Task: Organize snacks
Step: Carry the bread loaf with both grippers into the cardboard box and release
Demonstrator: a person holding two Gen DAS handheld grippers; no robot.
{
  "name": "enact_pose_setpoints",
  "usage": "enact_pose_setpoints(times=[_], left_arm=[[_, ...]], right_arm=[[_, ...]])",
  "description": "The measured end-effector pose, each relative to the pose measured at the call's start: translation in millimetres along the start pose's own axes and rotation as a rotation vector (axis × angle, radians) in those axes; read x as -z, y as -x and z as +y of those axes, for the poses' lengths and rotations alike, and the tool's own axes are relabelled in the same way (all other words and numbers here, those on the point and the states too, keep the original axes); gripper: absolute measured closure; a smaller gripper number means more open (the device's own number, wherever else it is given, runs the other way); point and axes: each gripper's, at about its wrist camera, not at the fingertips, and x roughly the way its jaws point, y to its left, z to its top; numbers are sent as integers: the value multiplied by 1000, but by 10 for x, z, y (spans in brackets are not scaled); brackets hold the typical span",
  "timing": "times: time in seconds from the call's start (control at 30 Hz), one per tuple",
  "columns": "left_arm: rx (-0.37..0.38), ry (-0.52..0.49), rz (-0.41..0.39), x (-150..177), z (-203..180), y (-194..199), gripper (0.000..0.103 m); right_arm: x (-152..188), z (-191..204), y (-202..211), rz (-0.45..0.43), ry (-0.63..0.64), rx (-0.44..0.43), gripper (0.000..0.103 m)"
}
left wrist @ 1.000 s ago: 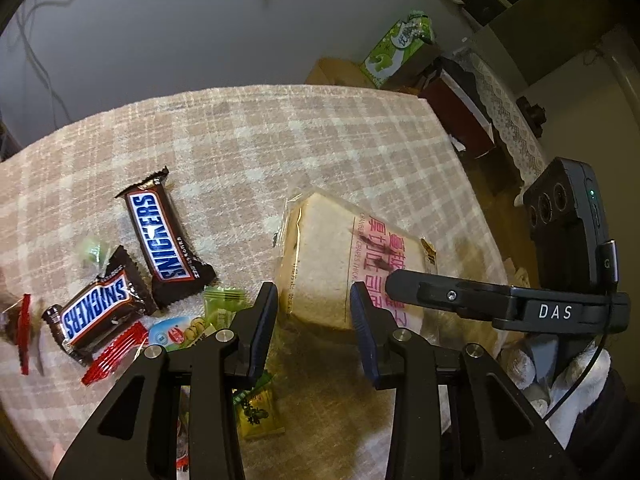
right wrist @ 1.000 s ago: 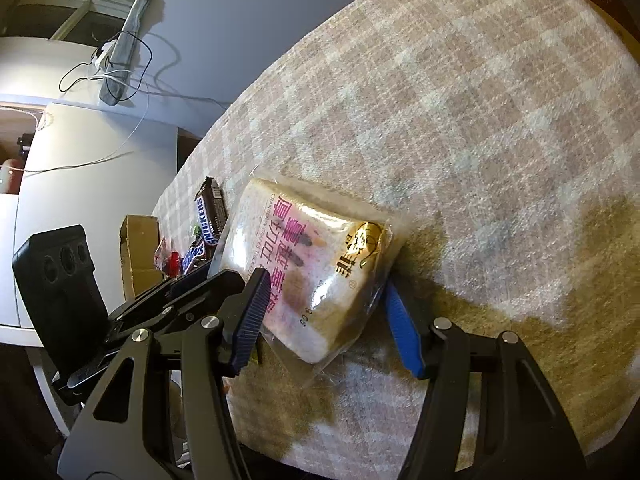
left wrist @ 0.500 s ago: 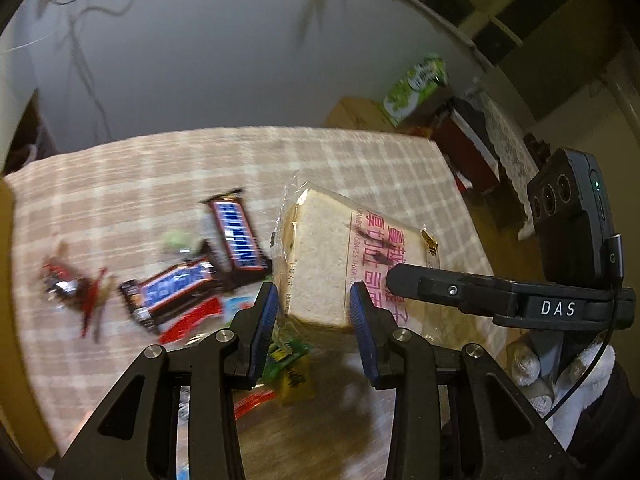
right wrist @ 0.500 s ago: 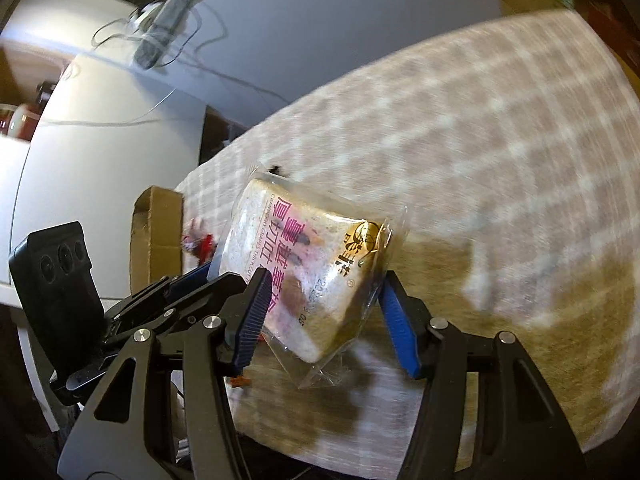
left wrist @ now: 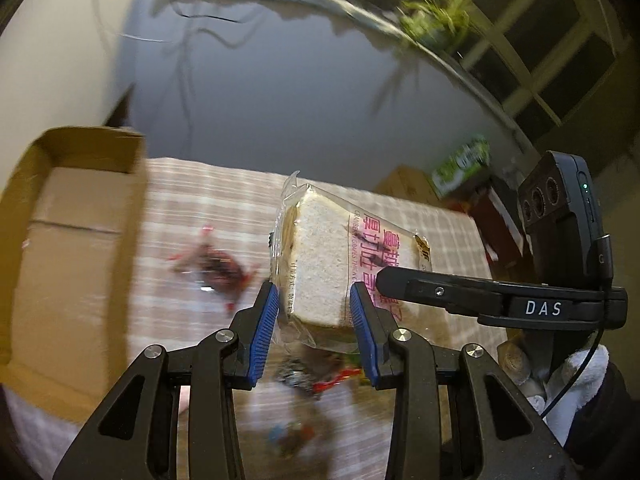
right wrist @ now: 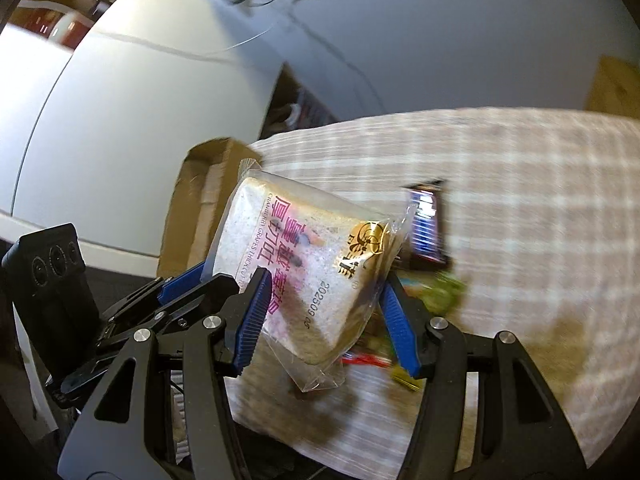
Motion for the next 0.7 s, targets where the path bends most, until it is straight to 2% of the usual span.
enact_pose_setpoints(times=[0.4,0.7], left_arm=[[-102,184,-118,178,851,602,68],[-177,290,-156,335,1272,814,68]], right_arm=[[-257,1032,-643,97,212,-53,45],[-290,1642,-1143,159,340,-80,45]])
